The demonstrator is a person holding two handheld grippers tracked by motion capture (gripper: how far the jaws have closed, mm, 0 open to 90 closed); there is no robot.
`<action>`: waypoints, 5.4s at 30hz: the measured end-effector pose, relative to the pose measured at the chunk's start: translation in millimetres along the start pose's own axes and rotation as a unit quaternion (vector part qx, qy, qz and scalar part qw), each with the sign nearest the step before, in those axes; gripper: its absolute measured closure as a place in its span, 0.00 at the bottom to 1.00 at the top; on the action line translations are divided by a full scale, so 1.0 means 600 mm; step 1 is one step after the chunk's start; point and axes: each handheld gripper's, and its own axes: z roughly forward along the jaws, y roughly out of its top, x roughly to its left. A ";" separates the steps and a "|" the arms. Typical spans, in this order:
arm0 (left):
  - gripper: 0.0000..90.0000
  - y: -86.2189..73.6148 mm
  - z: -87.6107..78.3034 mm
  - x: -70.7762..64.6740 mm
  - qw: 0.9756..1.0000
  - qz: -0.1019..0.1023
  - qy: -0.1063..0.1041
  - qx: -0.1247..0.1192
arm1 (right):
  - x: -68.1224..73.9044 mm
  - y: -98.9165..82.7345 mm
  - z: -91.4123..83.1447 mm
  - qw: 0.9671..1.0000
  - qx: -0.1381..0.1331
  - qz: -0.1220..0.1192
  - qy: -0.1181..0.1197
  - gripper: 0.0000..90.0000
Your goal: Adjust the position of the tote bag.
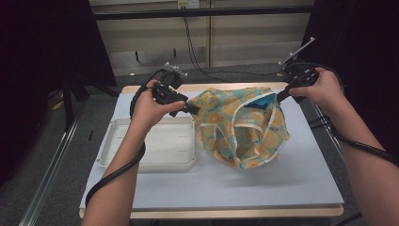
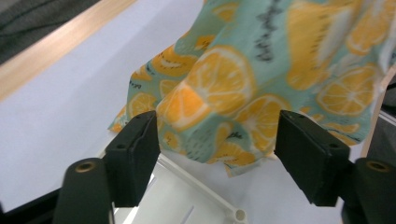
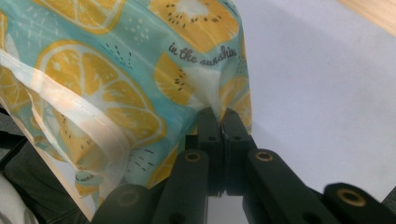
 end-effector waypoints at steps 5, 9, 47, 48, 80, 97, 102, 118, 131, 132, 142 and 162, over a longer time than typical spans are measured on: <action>0.31 0.018 -0.014 -0.032 0.999 0.033 0.005 -0.010 | 0.001 0.001 0.000 1.000 0.003 0.002 0.000 0.99; 0.33 0.035 -0.012 -0.052 0.998 0.054 0.002 -0.013 | 0.002 0.002 -0.002 1.000 0.004 0.003 -0.002 0.99; 0.98 0.117 -0.014 -0.019 0.999 0.026 -0.004 -0.034 | -0.002 0.009 -0.010 1.000 0.008 -0.004 -0.001 0.98; 0.98 0.118 -0.009 -0.017 0.999 0.032 -0.005 -0.021 | -0.003 0.008 -0.007 1.000 0.011 -0.005 0.001 0.98; 0.97 0.108 0.012 -0.025 1.000 0.030 -0.001 0.007 | 0.031 -0.026 -0.057 0.999 0.015 -0.038 -0.002 0.43; 0.96 0.105 0.014 -0.026 0.999 0.033 -0.002 0.011 | 0.056 -0.026 -0.020 0.998 0.045 -0.045 0.022 0.51; 0.96 0.105 0.014 -0.026 1.000 0.030 -0.001 0.006 | 0.060 -0.025 -0.013 0.997 0.057 -0.043 0.028 0.79; 0.97 0.109 0.007 -0.020 1.000 0.027 0.006 0.000 | 0.064 0.009 -0.080 0.998 0.019 -0.036 0.043 1.00; 0.97 0.111 0.008 -0.011 1.000 0.022 0.005 0.005 | 0.065 0.055 -0.097 0.999 -0.008 -0.021 0.032 1.00; 0.97 0.111 0.009 -0.010 1.000 0.023 0.005 0.005 | 0.065 0.058 -0.097 0.999 -0.011 -0.024 0.029 1.00; 0.96 0.106 0.028 0.004 1.000 0.005 -0.005 0.013 | 0.064 0.090 -0.071 0.999 -0.025 -0.017 0.019 1.00; 0.52 0.085 0.002 0.007 1.000 -0.006 -0.002 0.003 | 0.063 0.086 -0.013 1.000 0.000 -0.017 0.015 1.00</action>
